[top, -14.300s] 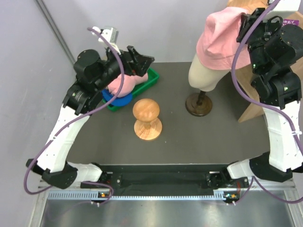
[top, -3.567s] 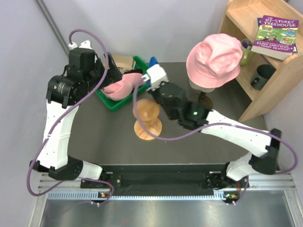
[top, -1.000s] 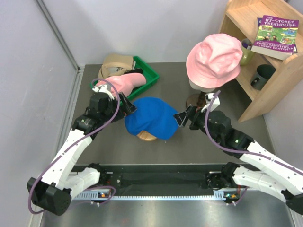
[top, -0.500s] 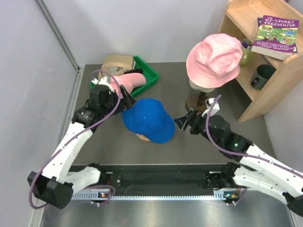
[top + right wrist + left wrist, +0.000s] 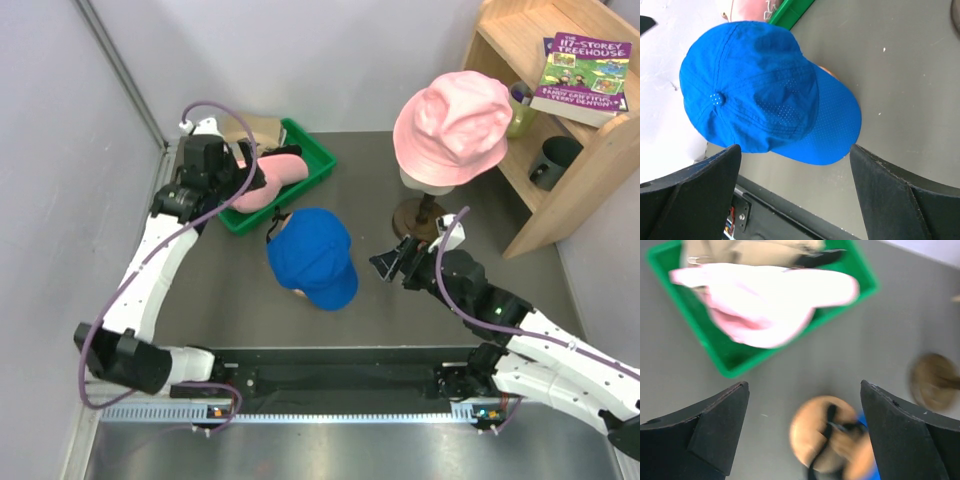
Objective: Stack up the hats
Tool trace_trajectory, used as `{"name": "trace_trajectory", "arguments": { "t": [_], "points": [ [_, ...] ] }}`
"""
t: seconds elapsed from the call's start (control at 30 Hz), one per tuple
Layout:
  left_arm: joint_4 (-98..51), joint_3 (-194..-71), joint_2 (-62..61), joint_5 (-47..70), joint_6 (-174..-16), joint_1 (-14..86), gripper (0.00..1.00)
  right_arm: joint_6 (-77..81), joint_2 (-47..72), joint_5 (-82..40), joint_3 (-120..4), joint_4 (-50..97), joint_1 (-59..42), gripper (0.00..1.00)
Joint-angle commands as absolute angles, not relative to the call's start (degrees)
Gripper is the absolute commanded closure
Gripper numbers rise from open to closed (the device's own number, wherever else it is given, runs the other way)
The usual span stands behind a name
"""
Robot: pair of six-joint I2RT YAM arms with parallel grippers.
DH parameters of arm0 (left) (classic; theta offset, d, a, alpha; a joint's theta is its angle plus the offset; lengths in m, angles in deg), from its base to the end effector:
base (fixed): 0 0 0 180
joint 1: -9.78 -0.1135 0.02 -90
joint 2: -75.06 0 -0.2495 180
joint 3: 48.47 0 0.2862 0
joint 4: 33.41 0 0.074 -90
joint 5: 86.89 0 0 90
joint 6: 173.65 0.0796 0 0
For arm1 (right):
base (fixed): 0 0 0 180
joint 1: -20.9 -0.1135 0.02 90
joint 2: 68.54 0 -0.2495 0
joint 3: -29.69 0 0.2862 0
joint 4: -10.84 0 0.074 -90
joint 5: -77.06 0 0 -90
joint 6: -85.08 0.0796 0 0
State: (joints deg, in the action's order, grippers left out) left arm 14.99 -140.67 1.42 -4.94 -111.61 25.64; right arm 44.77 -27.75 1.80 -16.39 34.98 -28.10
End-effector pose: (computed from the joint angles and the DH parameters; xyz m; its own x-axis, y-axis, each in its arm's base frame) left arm 0.3432 -0.0859 0.3680 -0.4949 -0.3420 -0.7988 -0.0886 0.9344 -0.3451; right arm 0.1852 0.1822 0.2541 -0.5732 0.4646 -0.6749 -0.2083 0.7140 0.6685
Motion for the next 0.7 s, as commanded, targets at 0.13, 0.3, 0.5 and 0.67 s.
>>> {"name": "trace_trajectory", "arguments": {
  "t": [0.13, 0.3, 0.5, 0.67],
  "points": [
    [7.19, -140.82, -10.1, -5.16, -102.11, 21.91, 0.12, 42.46, -27.59, 4.46, -19.24, 34.55, -27.36, 0.1],
    [2.16, -141.78, -16.77, -3.3, -100.96, 21.73, 0.13, 39.65, -23.99, 3.41, -21.26, 33.49, -26.39, 0.09],
    [1.28, -146.7, -24.51, -4.79, -100.44, 21.2, 0.15, 37.36, -17.76, -1.15, -23.99, 30.24, -24.28, 0.09],
    [2.25, -150.04, -28.12, -5.15, -100.0, 21.2, 0.33, 36.04, -14.23, -3.36, -25.92, 29.1, -22.52, 0.09]
  ]
}}
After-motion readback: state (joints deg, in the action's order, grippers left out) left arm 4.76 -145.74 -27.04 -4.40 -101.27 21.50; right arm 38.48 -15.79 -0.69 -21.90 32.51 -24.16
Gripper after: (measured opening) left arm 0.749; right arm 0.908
